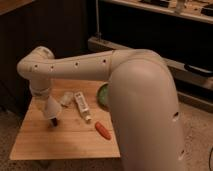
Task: Place the ceramic cup over the eraser
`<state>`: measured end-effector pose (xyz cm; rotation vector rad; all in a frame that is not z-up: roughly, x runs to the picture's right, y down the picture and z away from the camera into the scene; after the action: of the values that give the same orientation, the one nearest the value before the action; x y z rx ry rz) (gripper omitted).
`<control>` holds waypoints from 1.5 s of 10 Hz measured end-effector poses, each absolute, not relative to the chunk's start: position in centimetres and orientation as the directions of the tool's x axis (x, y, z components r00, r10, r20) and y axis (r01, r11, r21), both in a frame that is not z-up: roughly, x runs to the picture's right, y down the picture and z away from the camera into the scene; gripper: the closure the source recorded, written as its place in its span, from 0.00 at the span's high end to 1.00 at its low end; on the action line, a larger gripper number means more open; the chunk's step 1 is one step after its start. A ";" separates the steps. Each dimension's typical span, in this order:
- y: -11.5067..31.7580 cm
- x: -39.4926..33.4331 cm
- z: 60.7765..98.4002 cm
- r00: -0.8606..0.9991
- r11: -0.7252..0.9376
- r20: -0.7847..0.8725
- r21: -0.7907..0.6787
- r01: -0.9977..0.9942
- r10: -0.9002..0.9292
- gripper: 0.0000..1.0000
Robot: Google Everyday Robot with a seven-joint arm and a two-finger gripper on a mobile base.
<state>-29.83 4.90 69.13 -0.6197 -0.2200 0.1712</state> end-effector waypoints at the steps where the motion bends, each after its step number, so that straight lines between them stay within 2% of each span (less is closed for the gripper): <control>1: 5.0 -29.5 69.2 0.963 0.804 0.151 -0.587 -0.094 0.223 0.06; 8: 5.5 -30.1 69.3 0.958 0.807 0.169 -0.583 -0.091 0.230 0.75; 15: 6.1 -30.7 69.7 0.958 0.807 0.173 -0.584 -0.086 0.228 0.77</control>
<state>-30.73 6.09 69.70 -0.6096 -0.2412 0.1696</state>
